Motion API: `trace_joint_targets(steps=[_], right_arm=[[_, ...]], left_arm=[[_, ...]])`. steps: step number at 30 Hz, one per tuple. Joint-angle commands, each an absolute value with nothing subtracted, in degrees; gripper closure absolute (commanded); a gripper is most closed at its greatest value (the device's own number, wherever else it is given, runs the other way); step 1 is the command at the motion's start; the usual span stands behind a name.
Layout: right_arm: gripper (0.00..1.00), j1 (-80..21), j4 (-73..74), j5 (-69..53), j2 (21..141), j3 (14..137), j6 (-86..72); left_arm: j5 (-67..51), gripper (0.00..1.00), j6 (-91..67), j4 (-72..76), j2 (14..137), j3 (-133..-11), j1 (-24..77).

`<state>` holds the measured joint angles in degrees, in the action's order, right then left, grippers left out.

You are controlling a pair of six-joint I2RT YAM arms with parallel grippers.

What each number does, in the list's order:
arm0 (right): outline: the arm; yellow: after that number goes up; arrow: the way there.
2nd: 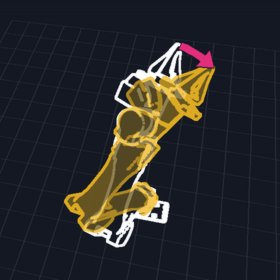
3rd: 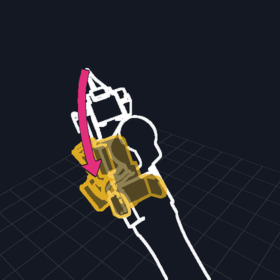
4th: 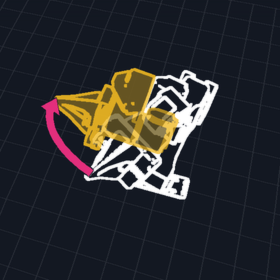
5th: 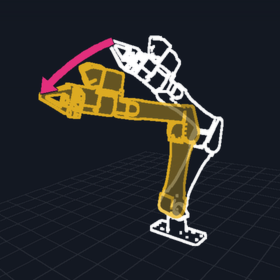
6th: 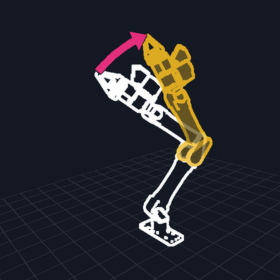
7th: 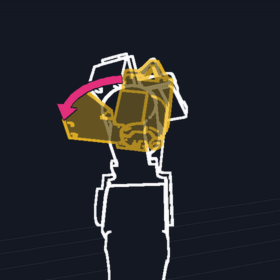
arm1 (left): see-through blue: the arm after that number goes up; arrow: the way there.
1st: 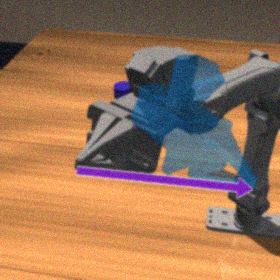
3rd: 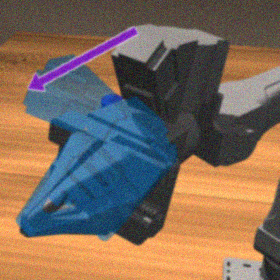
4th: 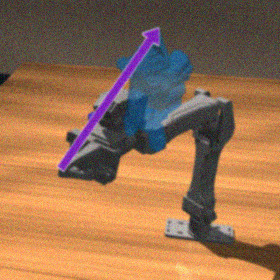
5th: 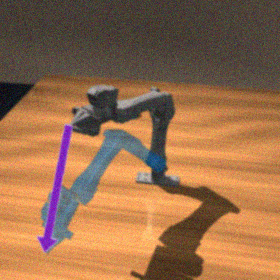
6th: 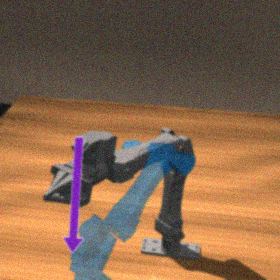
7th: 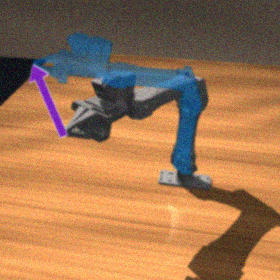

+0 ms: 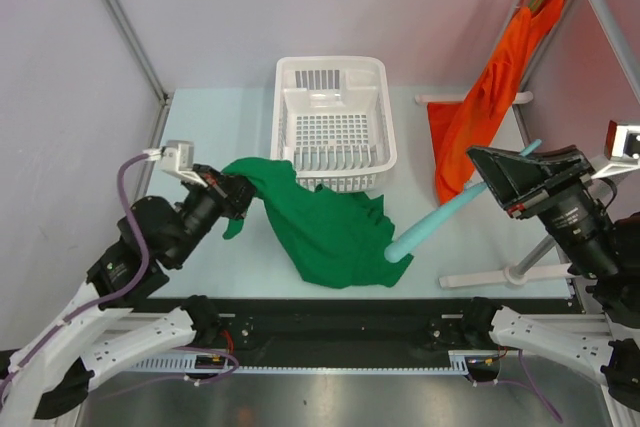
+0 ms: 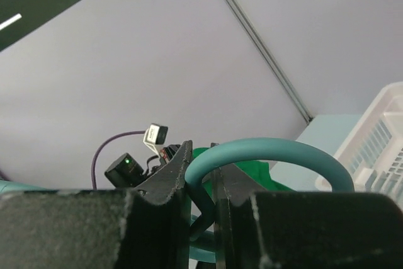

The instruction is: Remove the t-shirt from the hanger

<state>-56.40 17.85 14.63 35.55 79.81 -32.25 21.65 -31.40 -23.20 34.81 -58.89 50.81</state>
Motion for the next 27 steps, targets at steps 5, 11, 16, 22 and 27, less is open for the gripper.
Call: trace_joint_targets(steps=[5,11,16,22,27], right_arm=[[1.00,-56.51,18.89,14.85,37.71,79.02,-30.76],[1.00,-56.43,21.09,16.61,36.21,78.14,-30.76],[1.00,-56.60,22.15,17.58,35.60,77.78,-30.41],[1.00,-56.43,23.55,17.84,35.07,77.34,-30.24],[1.00,-56.51,23.73,18.46,34.54,76.47,-30.15]], left_arm=[[1.25,1.00,-28.83,-18.63,54.47,-53.53,50.89],[21.62,0.48,-26.80,-21.19,69.68,-55.64,67.13],[23.55,0.02,-28.30,-19.42,76.98,-54.49,68.47],[25.58,0.00,-25.50,-17.06,85.86,-54.84,68.73],[23.92,0.00,-21.98,-12.06,94.38,-55.37,68.64]])
